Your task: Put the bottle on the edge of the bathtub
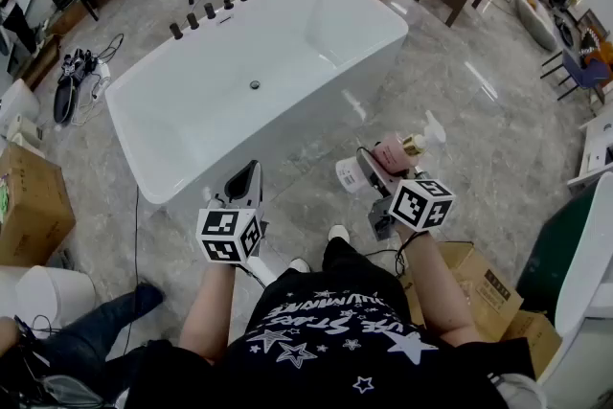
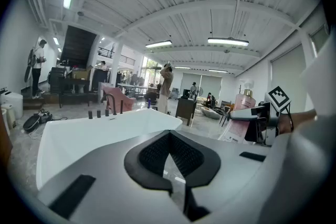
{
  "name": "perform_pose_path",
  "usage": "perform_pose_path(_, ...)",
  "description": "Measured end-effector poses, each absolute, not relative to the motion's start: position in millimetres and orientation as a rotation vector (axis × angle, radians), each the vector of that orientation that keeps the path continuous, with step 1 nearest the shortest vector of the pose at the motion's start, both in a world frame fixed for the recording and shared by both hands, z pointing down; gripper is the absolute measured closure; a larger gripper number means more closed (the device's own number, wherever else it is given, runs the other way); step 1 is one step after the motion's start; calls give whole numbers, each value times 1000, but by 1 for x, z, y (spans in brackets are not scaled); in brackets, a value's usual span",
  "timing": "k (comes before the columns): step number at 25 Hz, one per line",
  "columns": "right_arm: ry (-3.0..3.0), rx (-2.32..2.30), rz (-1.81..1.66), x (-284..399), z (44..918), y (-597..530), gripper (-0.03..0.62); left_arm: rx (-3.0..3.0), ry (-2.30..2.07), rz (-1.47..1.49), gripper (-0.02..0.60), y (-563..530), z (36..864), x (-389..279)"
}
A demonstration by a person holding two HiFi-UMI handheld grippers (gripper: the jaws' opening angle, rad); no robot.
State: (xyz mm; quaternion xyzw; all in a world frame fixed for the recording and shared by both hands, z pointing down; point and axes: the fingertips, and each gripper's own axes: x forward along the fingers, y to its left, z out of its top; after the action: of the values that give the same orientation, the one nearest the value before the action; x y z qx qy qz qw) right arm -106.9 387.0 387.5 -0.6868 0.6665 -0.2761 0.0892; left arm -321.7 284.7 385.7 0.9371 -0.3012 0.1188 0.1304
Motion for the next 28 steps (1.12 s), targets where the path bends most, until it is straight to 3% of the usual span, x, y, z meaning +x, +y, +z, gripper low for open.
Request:
perform_pose_path(21,1948,-2076,-869,-120,410,396,362,2693,-824,405,566,299,417,-334)
perform_pose_path(28,1940,-2070,-892,-94,419,379,361,2657,-861,432,566,279,427,-320)
